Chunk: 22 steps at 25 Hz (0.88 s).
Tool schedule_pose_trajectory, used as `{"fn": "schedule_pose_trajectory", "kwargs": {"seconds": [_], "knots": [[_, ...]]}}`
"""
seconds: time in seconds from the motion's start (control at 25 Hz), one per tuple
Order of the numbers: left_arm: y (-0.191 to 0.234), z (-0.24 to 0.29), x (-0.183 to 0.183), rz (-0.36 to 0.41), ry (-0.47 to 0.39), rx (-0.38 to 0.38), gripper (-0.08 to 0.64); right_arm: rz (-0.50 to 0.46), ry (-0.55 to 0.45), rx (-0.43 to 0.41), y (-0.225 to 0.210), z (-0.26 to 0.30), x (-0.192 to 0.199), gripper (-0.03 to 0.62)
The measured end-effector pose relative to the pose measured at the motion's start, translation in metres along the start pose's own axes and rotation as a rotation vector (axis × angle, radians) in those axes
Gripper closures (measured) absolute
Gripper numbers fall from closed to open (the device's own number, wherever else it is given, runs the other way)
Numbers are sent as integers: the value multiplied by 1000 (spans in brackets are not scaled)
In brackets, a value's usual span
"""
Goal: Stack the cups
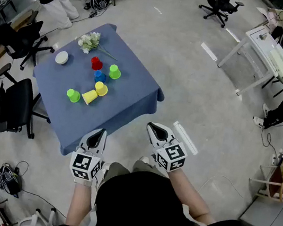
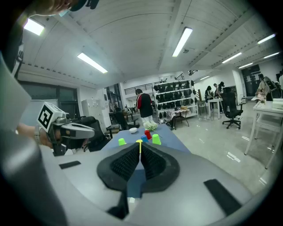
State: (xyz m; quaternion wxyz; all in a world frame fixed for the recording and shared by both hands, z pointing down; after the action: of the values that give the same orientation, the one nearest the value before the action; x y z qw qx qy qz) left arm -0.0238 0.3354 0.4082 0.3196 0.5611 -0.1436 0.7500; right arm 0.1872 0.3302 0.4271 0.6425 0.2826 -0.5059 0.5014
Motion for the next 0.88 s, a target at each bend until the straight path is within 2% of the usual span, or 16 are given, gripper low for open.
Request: {"fn": "schedule_pose_trajectory", "kwargs": {"seconds": [0.28,0.48,0.6,0.88], "knots": [[-26,30,-4,-29,12,-13,551,19,-6,-22,-39,-13,7,568],[-33,46,-9,-8,46,-64,551,82,-31,-44,-62,-13,8,567],[-23,51,-7,-25,61,-82,551,98,-27,-59,-67,-4,7,567],[29,77,2,-74,73,-81,551,50,16,-53,-73,47,2,566]]}}
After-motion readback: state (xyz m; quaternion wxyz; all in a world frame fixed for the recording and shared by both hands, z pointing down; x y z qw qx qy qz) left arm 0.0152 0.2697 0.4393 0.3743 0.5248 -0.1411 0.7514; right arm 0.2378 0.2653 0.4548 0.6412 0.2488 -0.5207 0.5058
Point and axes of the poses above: the fingertips, and each gripper's own axes: z forward along the fingers, y to its left, x out of its underside, the point moved 4 cm from there along -z, backward along the fingers, and after that the axes turned 12 degrees about x, right-handed, at the moved point
